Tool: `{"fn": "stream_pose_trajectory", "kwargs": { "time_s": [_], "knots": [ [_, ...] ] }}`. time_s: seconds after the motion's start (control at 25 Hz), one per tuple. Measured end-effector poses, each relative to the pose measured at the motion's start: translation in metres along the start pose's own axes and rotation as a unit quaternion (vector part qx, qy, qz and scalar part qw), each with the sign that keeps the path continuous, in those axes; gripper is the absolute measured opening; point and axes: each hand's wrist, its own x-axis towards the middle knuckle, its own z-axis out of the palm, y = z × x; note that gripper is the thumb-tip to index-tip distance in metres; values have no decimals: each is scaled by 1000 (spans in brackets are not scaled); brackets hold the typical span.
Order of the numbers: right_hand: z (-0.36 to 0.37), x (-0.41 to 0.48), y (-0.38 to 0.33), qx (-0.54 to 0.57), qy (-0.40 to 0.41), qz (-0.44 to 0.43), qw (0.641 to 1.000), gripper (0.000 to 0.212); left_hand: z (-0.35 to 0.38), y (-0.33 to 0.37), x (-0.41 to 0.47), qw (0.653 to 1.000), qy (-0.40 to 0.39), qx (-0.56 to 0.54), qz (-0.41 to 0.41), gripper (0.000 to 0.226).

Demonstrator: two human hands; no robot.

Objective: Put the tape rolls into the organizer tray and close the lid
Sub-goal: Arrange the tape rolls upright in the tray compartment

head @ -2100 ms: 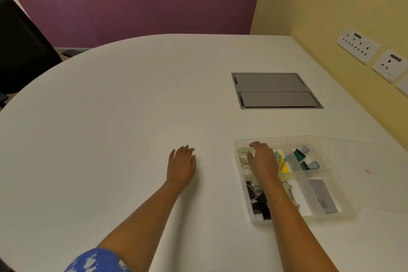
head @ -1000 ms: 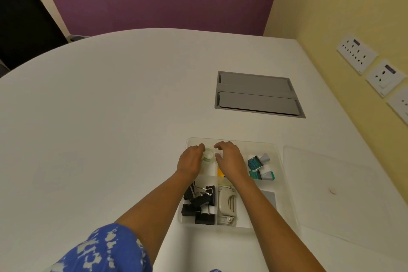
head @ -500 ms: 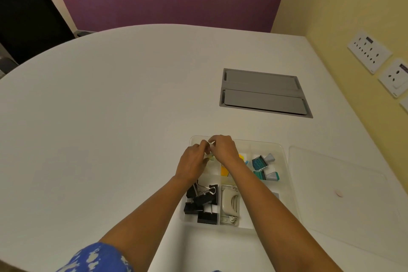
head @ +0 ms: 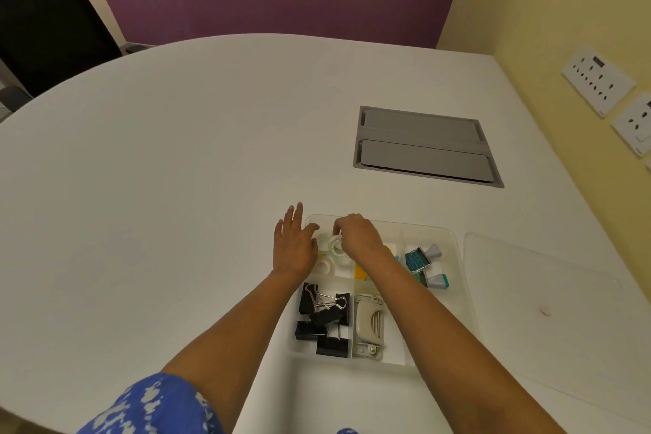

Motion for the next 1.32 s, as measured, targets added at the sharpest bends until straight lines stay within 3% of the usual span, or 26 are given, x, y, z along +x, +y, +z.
{"fn": "stream_pose_trajectory", "kwargs": {
  "time_s": [0.24, 0.52, 0.76, 1.08, 1.32],
  "knots": [
    [11, -5, -12, -91, -71, -27, 993, 34, 2, 1, -4, 999, -47, 12, -12, 39],
    [9, -8, -7, -92, -64, -59, 992, 38, 1, 3, -12, 999, -33, 36, 14, 29],
    [16, -9, -5, -120, -125, -76, 982, 54, -11, 11, -13, 989, -108, 98, 18, 50],
    [22, -17, -3, -142, -56, -115, 982, 42, -14, 15, -1, 979, -159, 131, 14, 47],
    [25, -17, -1, -122, -48, -111, 985, 37, -11, 18, 1, 977, -157, 146, 18, 47]
  ]
}}
